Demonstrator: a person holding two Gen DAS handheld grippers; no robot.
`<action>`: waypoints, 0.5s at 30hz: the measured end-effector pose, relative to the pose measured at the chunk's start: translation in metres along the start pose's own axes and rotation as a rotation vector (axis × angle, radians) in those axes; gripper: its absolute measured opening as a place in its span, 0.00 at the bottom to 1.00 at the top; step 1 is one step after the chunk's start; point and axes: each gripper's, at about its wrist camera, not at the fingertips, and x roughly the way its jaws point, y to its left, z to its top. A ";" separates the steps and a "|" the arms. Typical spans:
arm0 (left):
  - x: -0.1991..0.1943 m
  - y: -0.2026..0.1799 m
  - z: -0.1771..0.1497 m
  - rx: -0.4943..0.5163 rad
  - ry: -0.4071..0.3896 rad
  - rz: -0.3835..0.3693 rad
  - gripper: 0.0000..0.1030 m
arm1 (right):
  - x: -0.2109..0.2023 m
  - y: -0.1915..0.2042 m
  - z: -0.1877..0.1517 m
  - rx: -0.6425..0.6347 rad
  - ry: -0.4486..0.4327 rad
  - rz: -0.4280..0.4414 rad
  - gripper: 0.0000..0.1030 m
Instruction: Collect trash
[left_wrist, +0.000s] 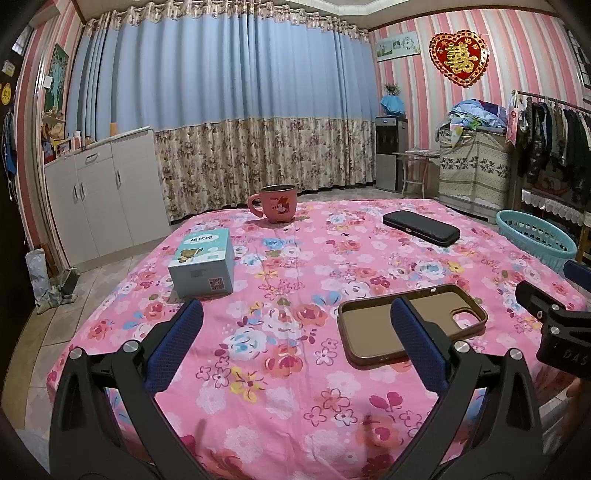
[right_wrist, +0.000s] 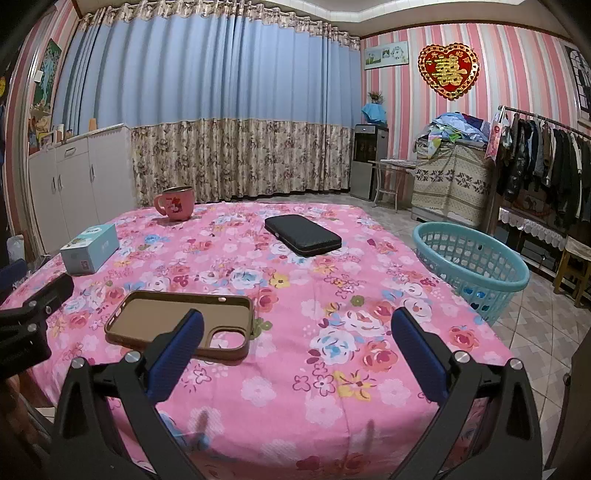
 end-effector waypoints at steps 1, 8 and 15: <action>0.000 0.000 0.000 -0.001 -0.001 -0.001 0.95 | 0.000 0.000 0.000 0.000 -0.003 0.000 0.96; -0.002 0.001 0.000 -0.002 -0.009 -0.003 0.95 | 0.000 0.001 -0.002 -0.007 -0.009 0.001 0.96; -0.004 0.002 0.001 0.000 -0.012 -0.006 0.95 | 0.000 0.000 -0.002 -0.004 -0.008 0.000 0.96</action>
